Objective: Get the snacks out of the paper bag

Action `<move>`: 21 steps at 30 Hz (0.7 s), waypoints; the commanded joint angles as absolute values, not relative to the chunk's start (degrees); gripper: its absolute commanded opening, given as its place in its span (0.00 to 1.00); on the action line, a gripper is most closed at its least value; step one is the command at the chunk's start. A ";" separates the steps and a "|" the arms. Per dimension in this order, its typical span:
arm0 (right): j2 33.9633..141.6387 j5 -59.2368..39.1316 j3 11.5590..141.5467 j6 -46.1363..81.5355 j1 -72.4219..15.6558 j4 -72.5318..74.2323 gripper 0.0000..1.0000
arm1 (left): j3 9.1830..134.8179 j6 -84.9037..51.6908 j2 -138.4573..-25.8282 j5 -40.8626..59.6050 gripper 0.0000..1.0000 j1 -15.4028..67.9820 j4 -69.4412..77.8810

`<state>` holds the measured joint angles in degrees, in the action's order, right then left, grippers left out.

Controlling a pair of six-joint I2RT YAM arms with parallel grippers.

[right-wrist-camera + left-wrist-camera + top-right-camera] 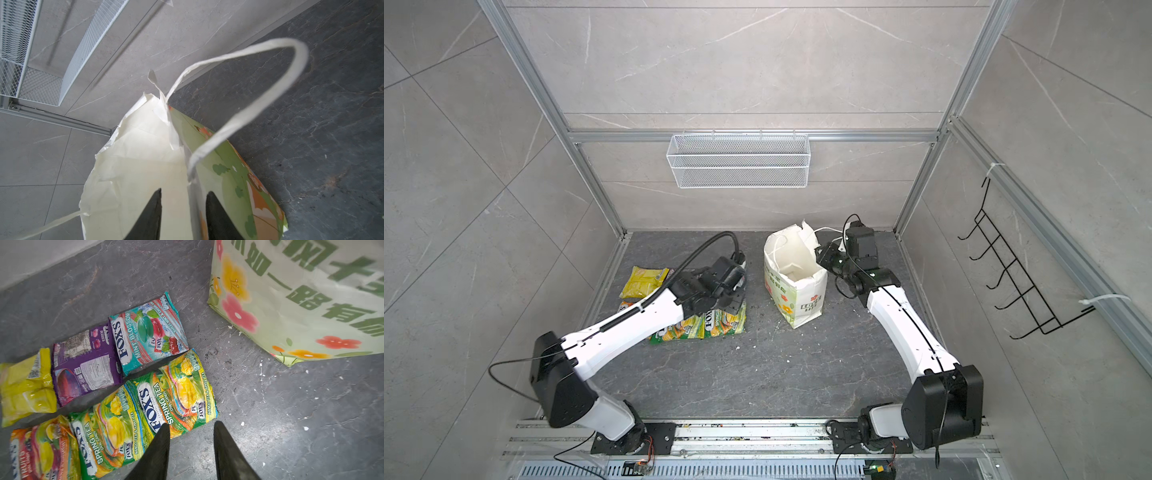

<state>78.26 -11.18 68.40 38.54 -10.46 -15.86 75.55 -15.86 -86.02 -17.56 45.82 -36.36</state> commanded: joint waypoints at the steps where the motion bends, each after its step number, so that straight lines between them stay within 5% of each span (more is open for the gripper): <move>1: 75.69 -10.90 68.39 36.24 -10.26 -16.23 0.40 | 65.60 -12.62 -78.41 -10.93 0.51 42.56 -15.19; 5: 73.74 -10.54 68.71 34.53 -10.26 -16.75 0.45 | 53.67 -9.89 -68.57 -14.10 0.78 41.78 0.93; 14: 63.71 -3.53 64.68 25.59 -10.18 -13.87 0.69 | 39.07 0.47 -53.21 -25.38 0.84 41.13 16.61; 21: 48.41 11.51 41.06 18.39 -10.20 6.90 0.78 | 25.55 13.55 -46.55 -39.34 0.88 40.00 28.13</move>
